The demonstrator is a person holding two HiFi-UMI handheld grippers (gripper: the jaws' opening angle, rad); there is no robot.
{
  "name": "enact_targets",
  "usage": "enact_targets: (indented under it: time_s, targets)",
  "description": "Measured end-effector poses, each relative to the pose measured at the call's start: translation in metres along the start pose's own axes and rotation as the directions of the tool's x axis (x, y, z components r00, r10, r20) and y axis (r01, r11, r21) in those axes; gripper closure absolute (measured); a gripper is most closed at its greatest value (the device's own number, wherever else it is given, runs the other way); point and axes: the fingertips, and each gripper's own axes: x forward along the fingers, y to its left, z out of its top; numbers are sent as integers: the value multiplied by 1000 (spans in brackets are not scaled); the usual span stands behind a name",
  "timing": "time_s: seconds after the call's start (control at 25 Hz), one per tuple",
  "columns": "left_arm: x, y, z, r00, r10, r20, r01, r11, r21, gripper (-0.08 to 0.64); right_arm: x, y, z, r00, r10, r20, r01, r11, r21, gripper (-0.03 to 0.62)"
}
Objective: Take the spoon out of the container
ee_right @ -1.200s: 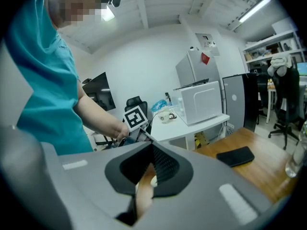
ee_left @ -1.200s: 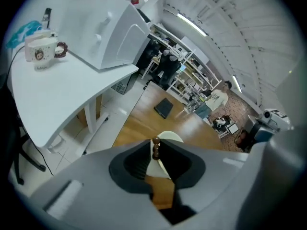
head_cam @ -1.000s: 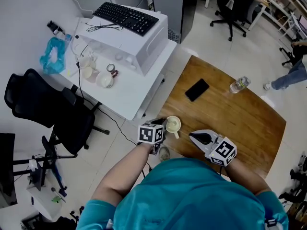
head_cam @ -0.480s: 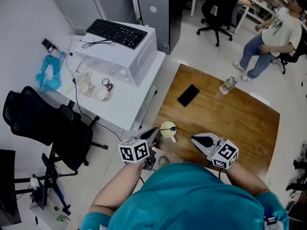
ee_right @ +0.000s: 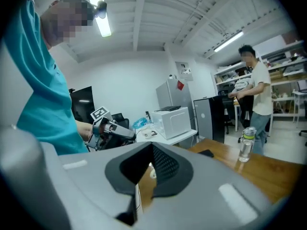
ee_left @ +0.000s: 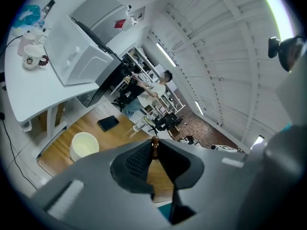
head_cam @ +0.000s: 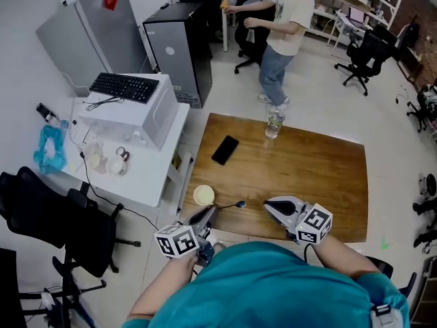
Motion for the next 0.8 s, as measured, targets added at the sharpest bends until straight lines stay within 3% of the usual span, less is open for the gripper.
enact_targets:
  time_s: [0.12, 0.28, 0.52, 0.6, 0.8]
  targets:
    - [5, -75, -15, 1000, 4, 10, -4, 1000, 31, 515, -69, 15, 22, 1000, -2, 12, 2, 1000, -31, 591]
    - [18, -173, -61, 999, 2, 41, -3, 1000, 28, 515, -174, 43, 41, 1000, 13, 28, -11, 997, -81, 591]
    - [48, -267, -186, 999, -11, 51, 5, 995, 104, 515, -312, 79, -26, 996, 35, 81, -26, 993, -118, 591]
    - [51, -294, -211, 999, -18, 31, 13, 991, 133, 515, -347, 92, -34, 996, 28, 86, -18, 993, -116, 591]
    - [42, -326, -247, 998, -56, 16, 53, 990, 128, 515, -400, 113, -47, 995, -38, 87, 45, 995, -88, 591]
